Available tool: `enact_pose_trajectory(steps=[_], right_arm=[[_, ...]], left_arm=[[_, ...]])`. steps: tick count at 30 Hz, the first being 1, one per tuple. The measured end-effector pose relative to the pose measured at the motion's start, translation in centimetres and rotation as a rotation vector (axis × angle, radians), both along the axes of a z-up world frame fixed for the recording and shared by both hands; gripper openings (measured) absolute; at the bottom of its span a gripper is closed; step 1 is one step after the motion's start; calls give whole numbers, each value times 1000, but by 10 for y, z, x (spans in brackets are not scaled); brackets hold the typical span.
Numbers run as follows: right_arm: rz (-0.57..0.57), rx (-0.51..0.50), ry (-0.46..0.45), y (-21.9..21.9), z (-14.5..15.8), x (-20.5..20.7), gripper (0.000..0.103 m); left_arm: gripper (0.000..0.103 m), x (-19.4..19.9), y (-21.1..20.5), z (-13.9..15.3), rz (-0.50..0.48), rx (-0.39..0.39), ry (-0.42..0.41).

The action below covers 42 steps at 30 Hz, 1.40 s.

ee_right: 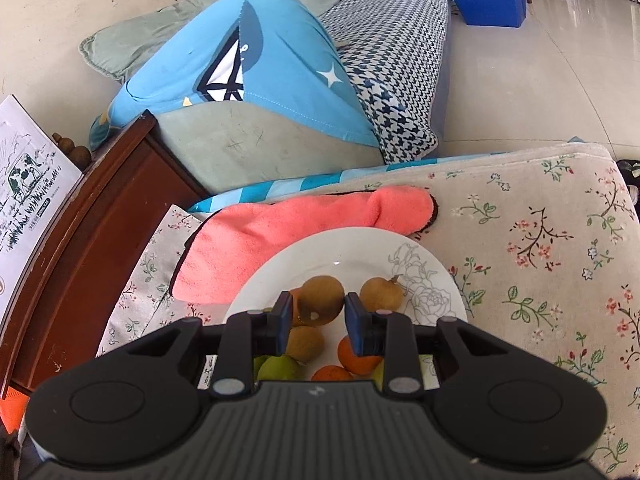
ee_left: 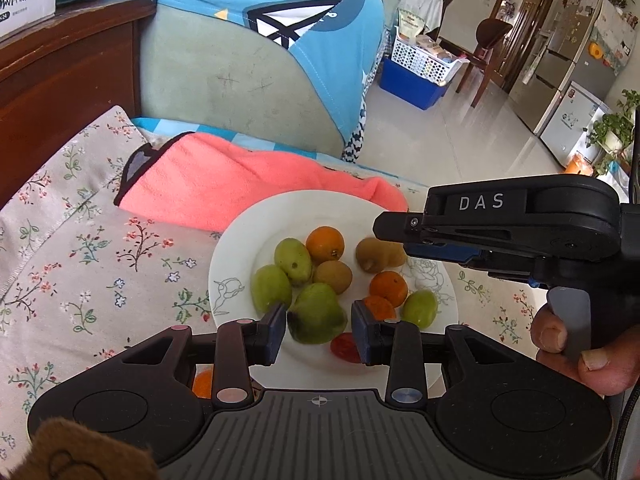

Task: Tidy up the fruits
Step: 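Lower the green jujube onto the plate and open the left gripper while the right releases the brown fruit, then withdraw both grippers and move each toward one of the two loose tangerines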

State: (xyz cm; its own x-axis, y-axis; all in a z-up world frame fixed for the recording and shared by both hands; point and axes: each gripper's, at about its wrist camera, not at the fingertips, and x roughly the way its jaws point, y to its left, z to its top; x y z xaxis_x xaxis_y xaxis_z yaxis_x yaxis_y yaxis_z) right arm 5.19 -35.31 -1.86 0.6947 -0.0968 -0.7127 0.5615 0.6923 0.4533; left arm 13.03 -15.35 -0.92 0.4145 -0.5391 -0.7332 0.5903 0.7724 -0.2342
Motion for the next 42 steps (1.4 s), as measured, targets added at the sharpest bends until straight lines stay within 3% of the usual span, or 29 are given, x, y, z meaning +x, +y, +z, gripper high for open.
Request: enact_pose_trajectory(steps=[3, 7, 12, 19, 26, 33, 42], right_arm=[[-9, -6, -4, 0, 2, -1, 30], [4, -10, -21, 2, 8, -3, 30], [35, -30, -37, 11, 16, -6, 31], [117, -43, -30, 30, 21, -11, 32], [216, -52, -9, 60, 19, -16, 32], [351, -62, 26, 100, 6, -20, 32], [445, -100, 90, 137, -15, -14, 36]], left_arm=[[36, -1, 1, 6, -7, -14, -12], [59, -1, 11, 21, 30, -40, -47], [65, 4, 31, 37, 67, -48, -68], [67, 11, 63, 45, 141, -21, -89], [70, 9, 80, 47, 155, 12, -113], [70, 11, 92, 38, 174, 51, -88], [71, 15, 103, 22, 200, 108, -35]])
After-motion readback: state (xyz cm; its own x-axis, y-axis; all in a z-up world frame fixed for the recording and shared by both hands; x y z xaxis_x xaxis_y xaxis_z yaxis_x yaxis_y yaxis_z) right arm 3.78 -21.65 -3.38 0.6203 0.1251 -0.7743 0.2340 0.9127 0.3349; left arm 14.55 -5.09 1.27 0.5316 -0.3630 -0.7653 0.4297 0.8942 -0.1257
